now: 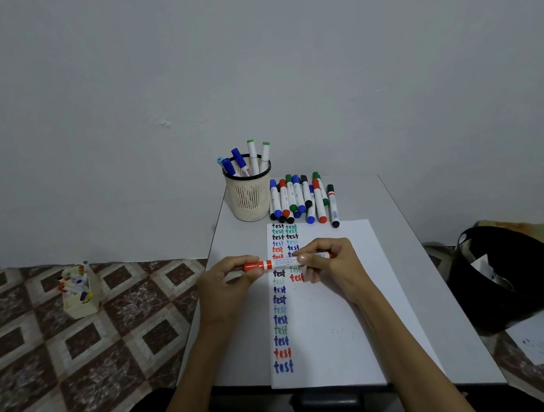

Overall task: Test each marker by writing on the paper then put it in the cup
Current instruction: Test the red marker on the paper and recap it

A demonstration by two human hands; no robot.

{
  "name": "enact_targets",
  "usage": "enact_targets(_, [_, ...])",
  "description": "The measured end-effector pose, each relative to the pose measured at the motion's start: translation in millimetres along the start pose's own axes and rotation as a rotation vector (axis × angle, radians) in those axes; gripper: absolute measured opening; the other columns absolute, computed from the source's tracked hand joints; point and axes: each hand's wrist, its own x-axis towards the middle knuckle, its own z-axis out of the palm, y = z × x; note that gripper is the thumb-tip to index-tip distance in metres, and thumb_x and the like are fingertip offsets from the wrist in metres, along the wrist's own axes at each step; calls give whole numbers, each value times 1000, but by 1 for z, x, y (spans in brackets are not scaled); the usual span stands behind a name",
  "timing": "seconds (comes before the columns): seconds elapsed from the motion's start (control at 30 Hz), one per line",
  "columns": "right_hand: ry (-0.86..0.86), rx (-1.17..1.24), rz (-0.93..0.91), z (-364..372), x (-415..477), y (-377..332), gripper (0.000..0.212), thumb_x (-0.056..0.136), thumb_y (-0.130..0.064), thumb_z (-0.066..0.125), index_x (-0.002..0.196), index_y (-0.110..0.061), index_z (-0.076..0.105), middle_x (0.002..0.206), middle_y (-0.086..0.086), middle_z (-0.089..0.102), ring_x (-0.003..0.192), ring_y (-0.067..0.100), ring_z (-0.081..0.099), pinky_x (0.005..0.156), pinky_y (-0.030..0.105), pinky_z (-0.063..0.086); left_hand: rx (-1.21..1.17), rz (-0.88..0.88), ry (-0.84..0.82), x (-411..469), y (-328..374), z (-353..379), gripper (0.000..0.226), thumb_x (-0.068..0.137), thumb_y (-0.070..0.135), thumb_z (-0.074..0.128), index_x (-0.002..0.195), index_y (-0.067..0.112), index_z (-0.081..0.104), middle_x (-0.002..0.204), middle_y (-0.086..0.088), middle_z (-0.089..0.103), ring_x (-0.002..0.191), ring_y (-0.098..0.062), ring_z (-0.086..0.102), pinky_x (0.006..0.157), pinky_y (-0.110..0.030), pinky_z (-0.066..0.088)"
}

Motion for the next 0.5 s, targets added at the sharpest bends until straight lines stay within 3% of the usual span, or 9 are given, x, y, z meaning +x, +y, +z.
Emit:
enact_targets(0.17, [-11, 10, 5, 0, 0, 2, 11, 83, 2, 66, 91, 10, 69, 60, 14, 65, 43, 18, 56, 43, 23, 46, 50, 54, 3, 1, -1, -1, 18, 72, 6, 75, 88, 13, 72, 86, 6, 71, 83, -4, 65, 72, -10, 48])
enact_targets(0.27, [12, -72, -52, 3, 0, 2, 8, 83, -2, 68, 89, 4, 71, 67, 9, 68, 51, 17, 58, 50, 23, 48, 23, 23, 60, 1, -3, 1, 19, 73, 5, 73, 90, 12, 72, 88, 4, 71, 84, -4, 64, 73, -10, 48])
enact_targets(0.43, [26, -311, -101, 15, 2, 5, 19, 75, -25, 80, 92, -16, 77, 86, 3, 73, 76, 21, 68, 69, 38, 59, 25, 11, 92, 2, -3, 3, 19, 76, 4, 71, 92, 12, 71, 89, 3, 70, 84, -2, 63, 72, -8, 46])
enact_targets(0.5, [19, -569, -157, 17, 4, 0, 26, 76, -33, 79, 100, -22, 77, 94, -4, 75, 78, 11, 67, 71, 27, 56, 22, 9, 101, 1, -4, 3, 19, 76, 4, 70, 93, 12, 71, 90, 2, 70, 85, -3, 63, 73, -8, 46])
